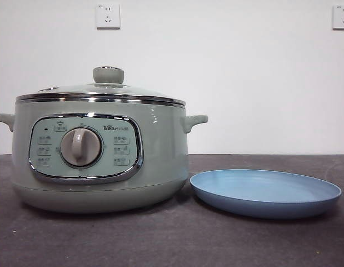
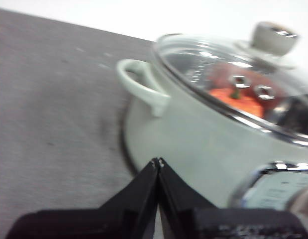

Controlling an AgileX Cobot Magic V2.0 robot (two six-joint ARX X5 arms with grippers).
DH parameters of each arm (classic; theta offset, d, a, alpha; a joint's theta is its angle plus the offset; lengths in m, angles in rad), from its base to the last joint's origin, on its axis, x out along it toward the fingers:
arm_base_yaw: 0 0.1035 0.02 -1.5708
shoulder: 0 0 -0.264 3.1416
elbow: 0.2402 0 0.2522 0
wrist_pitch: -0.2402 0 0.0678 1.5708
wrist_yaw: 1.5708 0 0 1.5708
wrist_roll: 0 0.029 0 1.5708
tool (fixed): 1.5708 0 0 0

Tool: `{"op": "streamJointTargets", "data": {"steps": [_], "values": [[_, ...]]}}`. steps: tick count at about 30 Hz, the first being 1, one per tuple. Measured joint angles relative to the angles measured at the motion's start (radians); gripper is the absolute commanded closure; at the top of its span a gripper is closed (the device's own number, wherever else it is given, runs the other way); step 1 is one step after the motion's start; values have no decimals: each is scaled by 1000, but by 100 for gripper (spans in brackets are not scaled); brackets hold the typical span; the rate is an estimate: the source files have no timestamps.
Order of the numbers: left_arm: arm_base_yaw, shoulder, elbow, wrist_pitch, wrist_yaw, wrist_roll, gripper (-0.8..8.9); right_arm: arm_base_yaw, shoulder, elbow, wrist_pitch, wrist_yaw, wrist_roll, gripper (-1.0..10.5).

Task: Take the pumpkin out from the steamer,put the pumpkin in the blue plate,close the lid

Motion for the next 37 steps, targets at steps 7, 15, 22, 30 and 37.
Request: {"op": "streamJointTargets", "data": {"steps": [7,15,22,30,37], "values": [[0,0,1,2,70,-105,821,0,0,2,-2,-31,72,963],[0,30,142,-44,69,-158,821,0,34,86,-22,-52,96,963],[0,175,297,-60,63,-142,821,0,158,259,-30,-56,90,963],[0,365,473,-69,128,-61,822,0,342,502,-116,-82,-10,963],[0,520,608,-90,308,6,822,0,509,734,-241,-174,-177,963]]}}
